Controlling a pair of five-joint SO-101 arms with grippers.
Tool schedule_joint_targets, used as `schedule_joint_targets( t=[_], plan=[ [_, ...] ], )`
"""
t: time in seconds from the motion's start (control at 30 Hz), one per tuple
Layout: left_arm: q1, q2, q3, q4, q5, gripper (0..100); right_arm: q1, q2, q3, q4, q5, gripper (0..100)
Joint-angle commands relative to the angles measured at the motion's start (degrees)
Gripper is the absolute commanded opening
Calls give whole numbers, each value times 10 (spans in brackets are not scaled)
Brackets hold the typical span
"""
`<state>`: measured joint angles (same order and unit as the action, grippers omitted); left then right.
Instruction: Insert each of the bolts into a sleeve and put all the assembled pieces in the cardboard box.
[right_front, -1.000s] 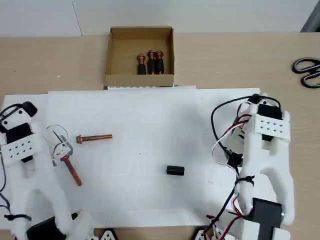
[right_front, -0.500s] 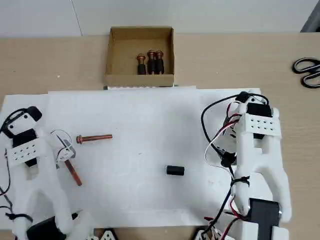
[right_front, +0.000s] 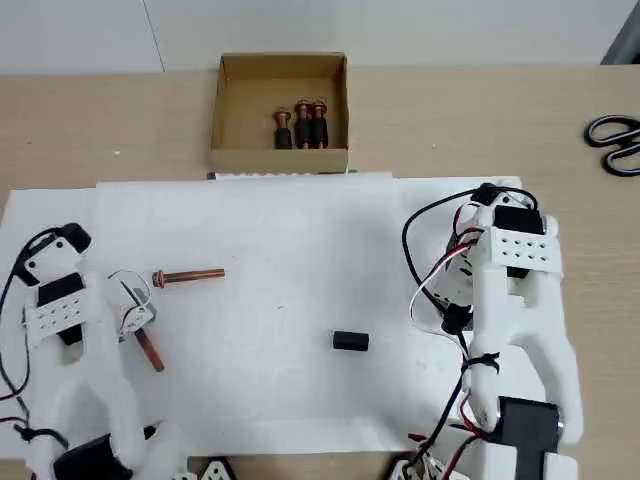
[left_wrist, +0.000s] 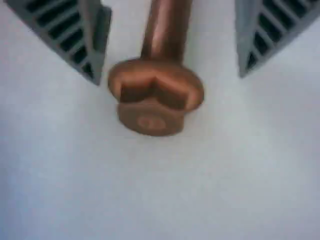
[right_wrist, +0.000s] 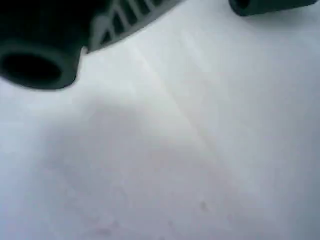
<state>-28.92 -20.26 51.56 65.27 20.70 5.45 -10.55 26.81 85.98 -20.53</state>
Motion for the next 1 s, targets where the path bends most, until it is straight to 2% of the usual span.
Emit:
schedule_joint_targets(
  t=[0.0,0.17,0.47,0.73,0.83,0.97],
  plan=[
    [0,-2,-1,-13,-2,122,-2,-24,-4,-7,0,3],
    [0,-2,-2,-14,-2,6,-3,-24,-4,-6,0,3],
    [-1,-1,0,-14,-4,12,-1,-24,-3,-2,0,3],
    [-2,-2,59,-75,-2,145,0,-24,-3,4,1,3],
    [-1,-2,60,-76,-2,110,0,-24,-3,19,1,3],
    [-1,-2,60,-75,-2,10,0,-24,-2,19,1,3]
  ],
)
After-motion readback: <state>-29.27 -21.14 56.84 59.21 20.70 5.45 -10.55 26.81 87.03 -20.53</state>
